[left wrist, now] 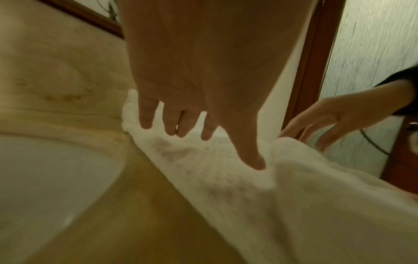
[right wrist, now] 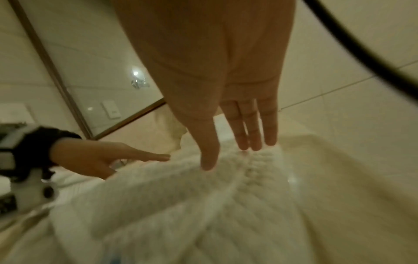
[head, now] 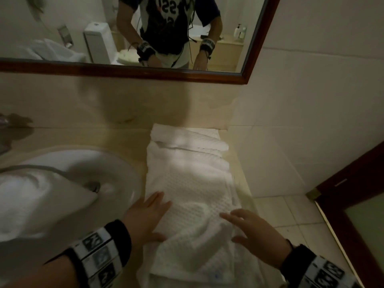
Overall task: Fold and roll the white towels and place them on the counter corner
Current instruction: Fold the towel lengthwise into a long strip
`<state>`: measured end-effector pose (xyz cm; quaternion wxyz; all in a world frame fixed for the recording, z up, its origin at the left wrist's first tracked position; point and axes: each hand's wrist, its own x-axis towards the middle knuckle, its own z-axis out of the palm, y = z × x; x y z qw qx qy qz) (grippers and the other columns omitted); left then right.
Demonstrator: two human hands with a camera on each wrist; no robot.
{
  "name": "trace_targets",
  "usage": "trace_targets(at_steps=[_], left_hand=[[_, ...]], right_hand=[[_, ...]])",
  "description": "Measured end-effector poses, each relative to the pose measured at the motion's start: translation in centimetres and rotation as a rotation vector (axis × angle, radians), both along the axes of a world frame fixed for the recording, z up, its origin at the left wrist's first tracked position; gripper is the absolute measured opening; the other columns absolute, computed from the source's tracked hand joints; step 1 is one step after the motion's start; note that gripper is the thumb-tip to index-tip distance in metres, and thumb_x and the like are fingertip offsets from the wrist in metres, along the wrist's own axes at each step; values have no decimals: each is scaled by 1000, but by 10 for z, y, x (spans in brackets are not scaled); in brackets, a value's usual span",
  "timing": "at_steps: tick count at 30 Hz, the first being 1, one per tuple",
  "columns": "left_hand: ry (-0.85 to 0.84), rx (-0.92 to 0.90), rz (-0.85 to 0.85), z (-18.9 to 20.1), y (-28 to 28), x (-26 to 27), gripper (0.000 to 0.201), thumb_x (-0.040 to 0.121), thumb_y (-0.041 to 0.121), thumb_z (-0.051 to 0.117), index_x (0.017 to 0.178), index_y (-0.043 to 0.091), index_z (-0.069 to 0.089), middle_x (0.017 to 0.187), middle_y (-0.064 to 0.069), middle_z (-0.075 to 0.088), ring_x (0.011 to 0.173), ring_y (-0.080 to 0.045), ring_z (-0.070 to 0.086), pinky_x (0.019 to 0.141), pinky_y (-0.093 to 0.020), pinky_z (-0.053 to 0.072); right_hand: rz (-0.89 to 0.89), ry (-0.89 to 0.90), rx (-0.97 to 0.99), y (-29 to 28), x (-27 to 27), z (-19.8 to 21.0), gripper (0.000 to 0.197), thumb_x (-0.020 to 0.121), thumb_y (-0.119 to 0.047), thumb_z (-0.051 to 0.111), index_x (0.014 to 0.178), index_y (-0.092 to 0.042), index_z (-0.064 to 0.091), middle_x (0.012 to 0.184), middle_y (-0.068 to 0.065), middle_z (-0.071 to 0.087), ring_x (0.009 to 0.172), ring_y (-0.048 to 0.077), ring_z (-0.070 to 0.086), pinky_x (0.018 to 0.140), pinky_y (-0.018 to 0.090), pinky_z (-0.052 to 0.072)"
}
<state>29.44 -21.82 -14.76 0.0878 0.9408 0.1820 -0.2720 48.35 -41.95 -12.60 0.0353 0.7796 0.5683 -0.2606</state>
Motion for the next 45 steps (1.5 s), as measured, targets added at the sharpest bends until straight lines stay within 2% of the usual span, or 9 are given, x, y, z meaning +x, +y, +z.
trace_targets(at_steps=[3, 6, 11, 14, 18, 26, 31, 35, 45], left_hand=[[-36, -87, -2, 10, -32, -22, 127, 39, 89, -26, 149, 29, -5, 158, -3, -16, 146, -15, -11, 119, -32, 3], [-110, -87, 86, 18, -53, -40, 142, 23, 84, -39, 148, 34, 3, 158, 3, -11, 146, -10, -8, 118, -27, 4], [-52, -155, 145, 15, -94, -67, 128, 36, 95, -12, 148, 32, -10, 159, 3, -7, 147, -11, -2, 118, -28, 9], [-76, -125, 219, 0, -109, -77, 98, 75, 77, 34, 147, 30, -13, 159, 1, 3, 146, -14, 10, 117, -27, 17], [-306, -66, 379, -6, -119, -87, 67, 87, 44, 57, 143, 20, 30, 138, -3, 40, 126, -16, 42, 101, -23, 35], [-642, -252, 688, -13, -127, -90, 22, 75, 11, 71, 91, 17, 57, 69, 17, 43, 56, 3, 46, 55, -5, 35], [-654, -16, 543, -2, -146, -86, 40, 72, 3, 63, 90, 22, 34, 70, 15, 28, 64, -11, 41, 54, -20, 28], [-553, 268, 186, -3, -154, -94, 77, 15, 0, 75, 76, 24, 35, 63, 8, 43, 46, -8, 26, 39, -16, -2], [-574, 244, 26, -51, -180, -116, 91, 12, 18, 76, 97, 30, 46, 91, 7, 56, 83, -9, 41, 54, -15, 48]], right_hand=[[121, 46, -9, -22, -11, 0, 71, 90, -42, 55, 145, -45, 10, 157, -7, 7, 142, 14, 18, 113, 27, 26], [209, 49, 45, -38, -28, -5, 79, 80, -63, 51, 143, -51, 6, 159, -7, -9, 146, 17, 5, 115, 37, 27], [305, -67, -4, -50, -55, -39, 76, 84, -61, 46, 143, -49, 0, 157, 2, -20, 145, 30, -12, 111, 60, 19], [289, -122, 41, -51, -62, -49, 65, 76, -63, 8, 139, -50, -2, 158, 7, -17, 145, 37, -9, 109, 66, 14], [213, -44, 45, -62, -59, -52, 85, 70, -75, -6, 147, -41, 10, 158, -1, -17, 146, 25, -12, 114, 57, 6], [252, -143, 106, -66, -61, -50, 57, 100, -12, 34, 150, -27, 11, 158, 7, -14, 147, 25, -2, 119, 41, 15], [287, -255, 188, -76, -68, -40, 74, 86, 8, 52, 149, -12, 18, 158, 16, 3, 145, 26, 19, 112, 33, 30], [237, -302, 381, -95, -48, -44, 108, 14, 1, 88, 118, -15, 62, 120, 7, 67, 96, 15, 70, 67, 17, 56], [263, -313, 423, -154, -58, -72, 70, 29, -26, 89, 96, -12, 75, 105, 5, 73, 88, 15, 72, 71, 23, 57]])
